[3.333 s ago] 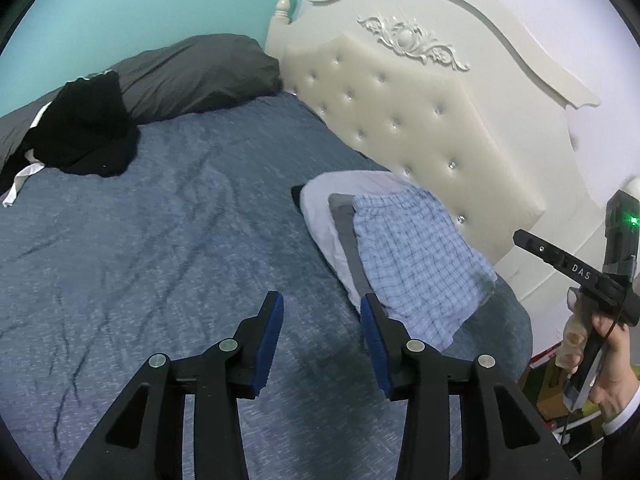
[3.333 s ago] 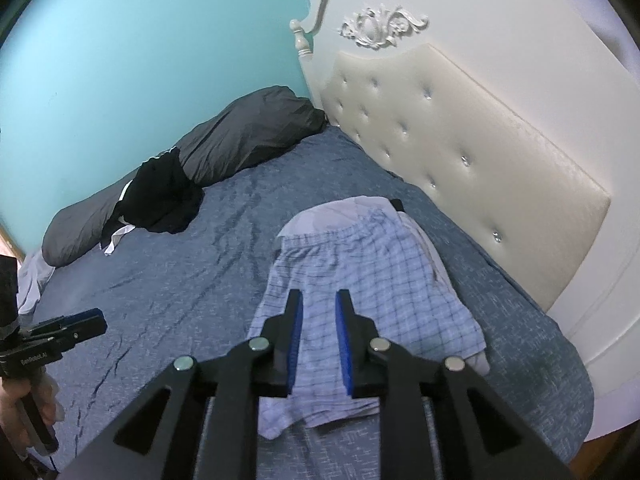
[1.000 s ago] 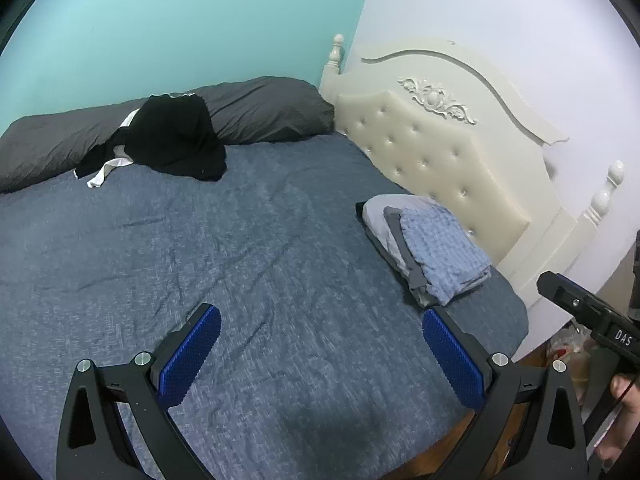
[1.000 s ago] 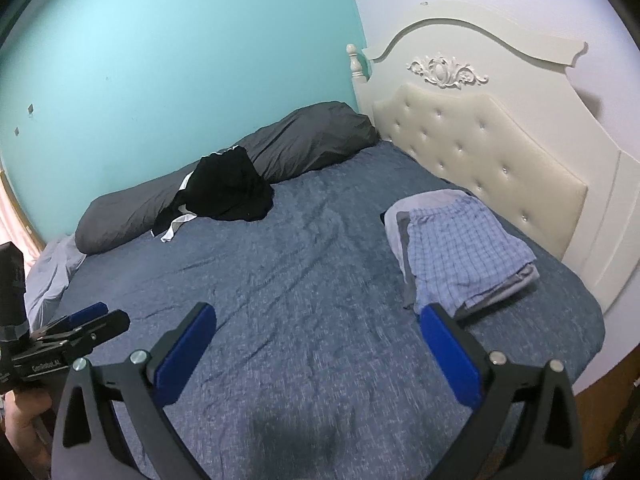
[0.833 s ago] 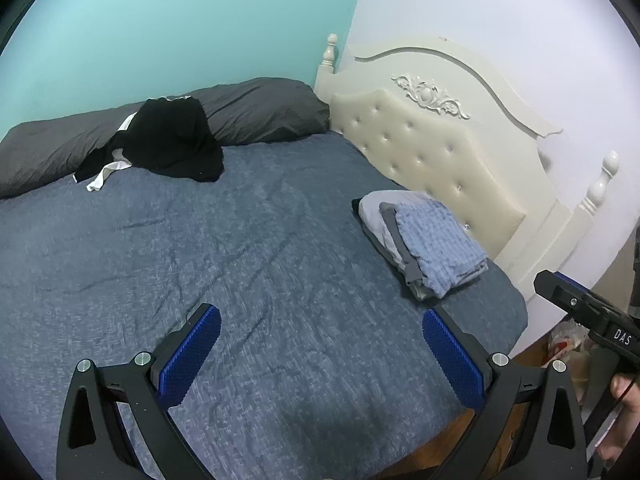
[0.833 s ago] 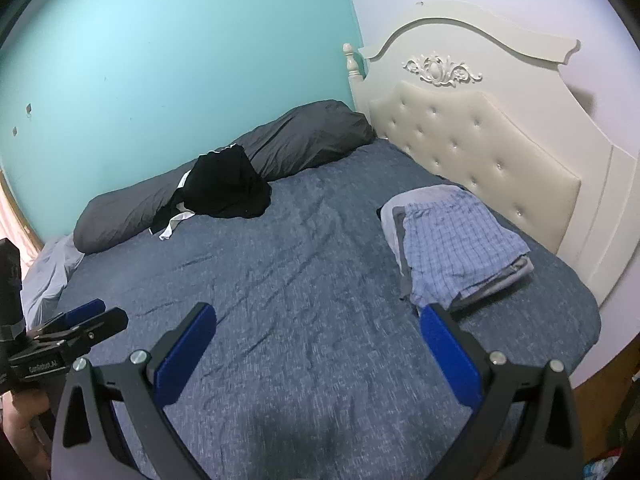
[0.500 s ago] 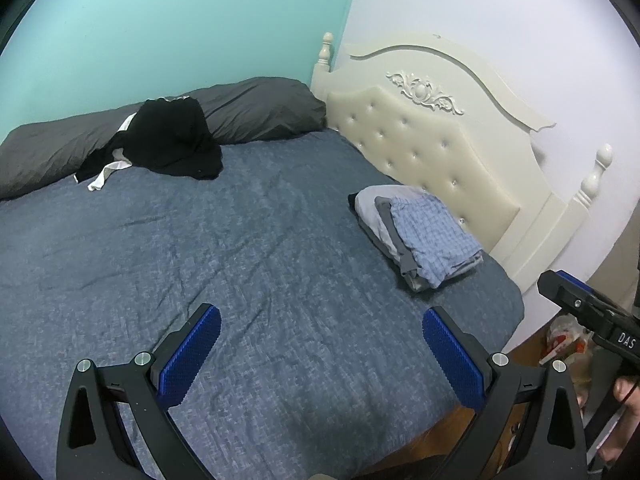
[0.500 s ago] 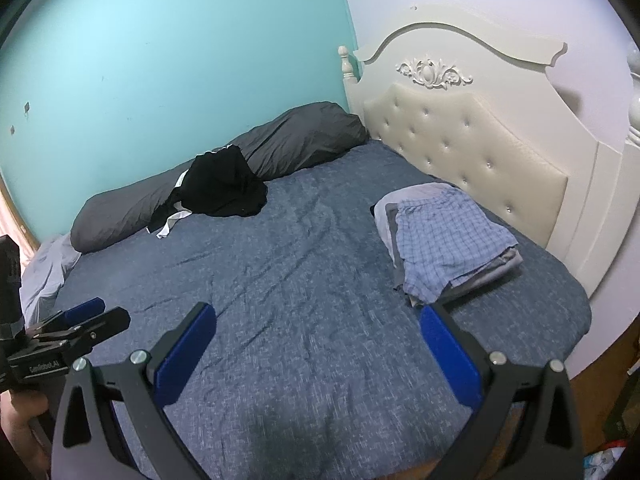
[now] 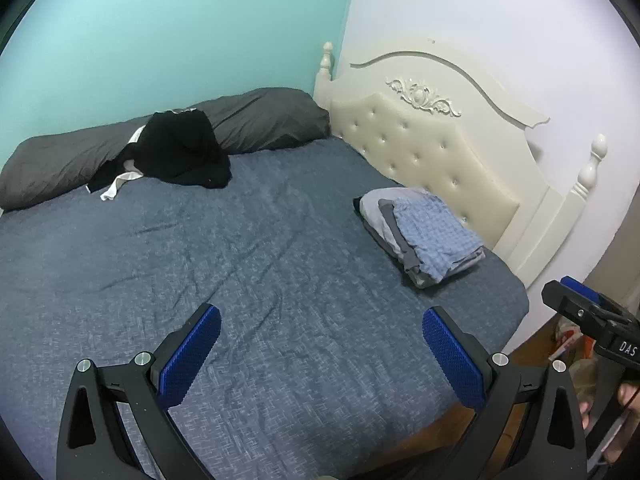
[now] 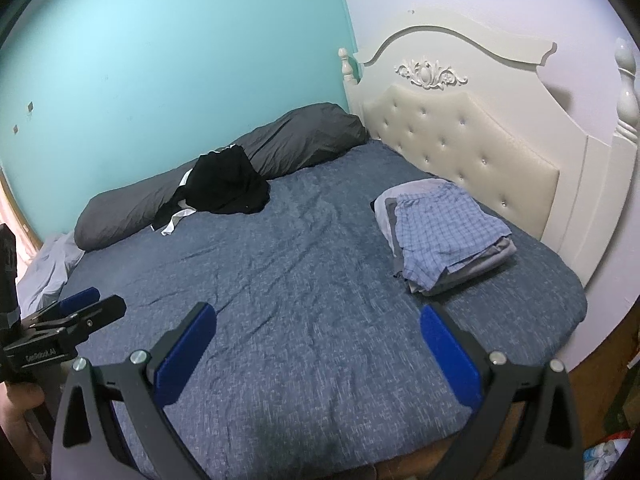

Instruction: Fold clothes

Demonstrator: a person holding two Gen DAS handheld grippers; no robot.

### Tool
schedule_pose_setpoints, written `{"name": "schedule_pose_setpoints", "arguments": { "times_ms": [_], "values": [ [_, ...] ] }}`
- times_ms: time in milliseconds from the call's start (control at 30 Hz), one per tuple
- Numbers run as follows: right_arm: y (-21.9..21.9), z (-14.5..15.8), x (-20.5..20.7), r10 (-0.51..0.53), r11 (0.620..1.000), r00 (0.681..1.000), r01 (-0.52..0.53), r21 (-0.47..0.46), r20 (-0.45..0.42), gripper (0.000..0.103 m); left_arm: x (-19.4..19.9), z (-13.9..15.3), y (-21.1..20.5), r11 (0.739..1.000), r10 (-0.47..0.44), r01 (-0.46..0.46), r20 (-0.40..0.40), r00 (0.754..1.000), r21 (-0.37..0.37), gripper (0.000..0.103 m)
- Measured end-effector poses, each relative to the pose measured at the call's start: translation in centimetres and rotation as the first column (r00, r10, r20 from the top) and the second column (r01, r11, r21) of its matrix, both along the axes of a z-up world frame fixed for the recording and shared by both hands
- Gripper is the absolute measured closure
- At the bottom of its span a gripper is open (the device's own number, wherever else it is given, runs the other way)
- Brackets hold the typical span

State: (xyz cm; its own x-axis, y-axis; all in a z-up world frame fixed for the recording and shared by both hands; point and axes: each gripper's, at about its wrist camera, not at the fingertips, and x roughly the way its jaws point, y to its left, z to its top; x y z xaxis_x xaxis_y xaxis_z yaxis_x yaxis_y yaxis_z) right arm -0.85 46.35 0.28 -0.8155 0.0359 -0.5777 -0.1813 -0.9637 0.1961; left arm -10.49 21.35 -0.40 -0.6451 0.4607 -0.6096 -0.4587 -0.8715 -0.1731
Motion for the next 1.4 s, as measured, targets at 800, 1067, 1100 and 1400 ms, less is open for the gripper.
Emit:
{"name": "schedule_pose_setpoints", "arguments": {
  "times_ms": [800,1067,1100,1400],
  "values": [
    [-1.0,0.4,3.6,-0.021,1.000,0.999,0.022,0.011,-0.049,0.000,3.0,0.6,0.4,1.000,-0.020,0.020,-0.048,0.999,-0.003,0.000],
    [-1.2,0.2,3.9,-0.029,0.999,0.998,0.030,0.016,-0.050,0.000,3.4,0.5,0.4,1.000,-0.019,0.018,-0.058,0.998,-0.009,0.000],
    [-1.2,0.2,3.9,-0.031,0.999,0.998,0.032,0.017,-0.050,0.000,3.5,0.5,0.4,1.000,-0.024,0.024,-0.056,0.998,-0.007,0.000],
    [-1.6,0.5,4.8,-0.031,0.999,0.998,0.033,0.031,-0.061,0.000,4.2,0.2,0.6,0.999,-0.037,0.036,-0.057,0.998,-0.010,0.000]
  ]
}}
